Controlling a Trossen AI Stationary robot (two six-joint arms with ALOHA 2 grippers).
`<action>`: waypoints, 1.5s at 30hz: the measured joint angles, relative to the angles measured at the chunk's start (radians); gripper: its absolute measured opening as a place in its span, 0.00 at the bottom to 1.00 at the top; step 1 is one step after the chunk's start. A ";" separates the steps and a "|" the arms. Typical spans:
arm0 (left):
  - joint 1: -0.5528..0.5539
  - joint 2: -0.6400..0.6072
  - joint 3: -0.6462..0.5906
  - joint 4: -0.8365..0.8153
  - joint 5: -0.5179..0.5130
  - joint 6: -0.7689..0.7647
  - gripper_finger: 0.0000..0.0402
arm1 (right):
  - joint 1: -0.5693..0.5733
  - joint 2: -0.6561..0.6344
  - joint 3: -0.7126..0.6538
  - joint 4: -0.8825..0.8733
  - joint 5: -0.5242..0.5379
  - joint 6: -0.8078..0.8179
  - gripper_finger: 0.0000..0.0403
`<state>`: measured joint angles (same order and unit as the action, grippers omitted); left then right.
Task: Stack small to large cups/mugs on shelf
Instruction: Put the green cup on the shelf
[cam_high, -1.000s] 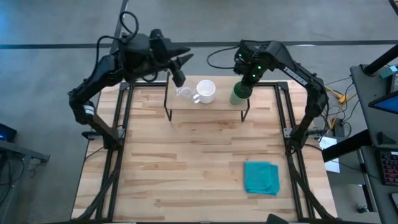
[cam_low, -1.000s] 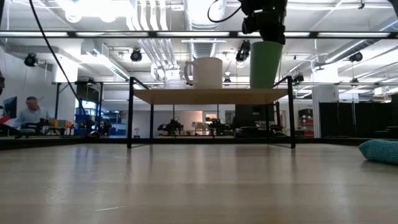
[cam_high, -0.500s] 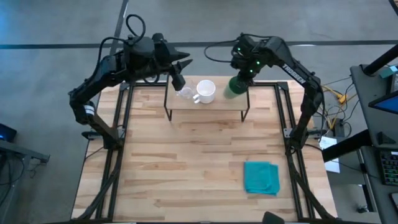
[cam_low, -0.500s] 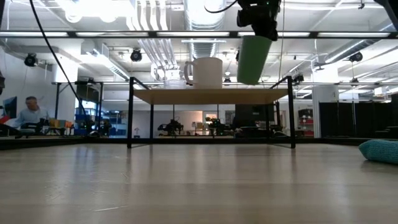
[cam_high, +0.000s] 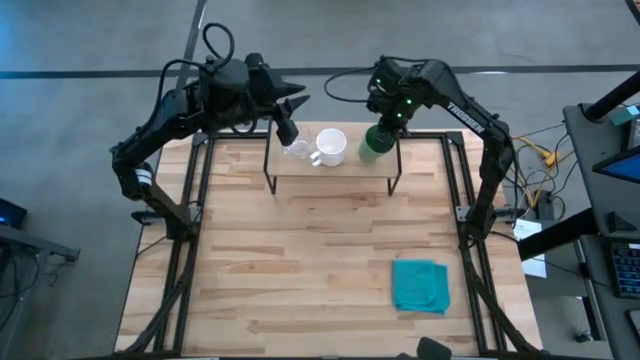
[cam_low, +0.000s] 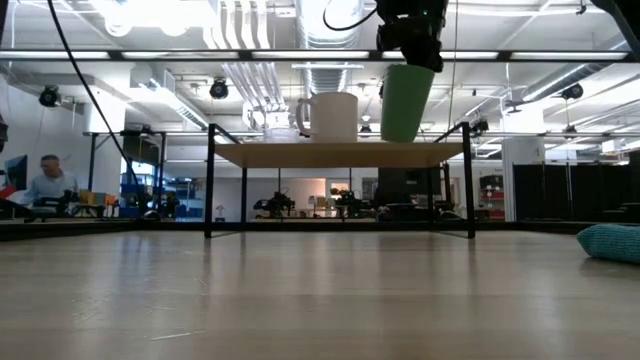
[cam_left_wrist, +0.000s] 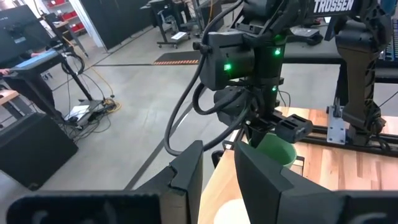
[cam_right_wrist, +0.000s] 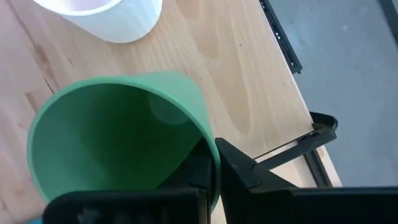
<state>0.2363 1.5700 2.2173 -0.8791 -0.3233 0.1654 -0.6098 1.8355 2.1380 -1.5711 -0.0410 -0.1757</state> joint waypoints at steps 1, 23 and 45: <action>0.000 0.000 0.000 0.000 0.000 0.000 0.20 | 0.000 0.000 0.000 0.000 0.000 0.000 0.02; 0.000 0.000 0.000 -0.048 0.000 0.000 0.20 | -0.002 -0.002 0.000 0.000 0.000 0.020 0.02; 0.000 0.000 0.000 -0.048 -0.001 0.000 0.20 | -0.006 0.005 -0.012 0.000 0.000 0.037 0.02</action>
<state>0.2363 1.5700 2.2173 -0.9272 -0.3241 0.1650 -0.6159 1.8409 2.1257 -1.5711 -0.0406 -0.1383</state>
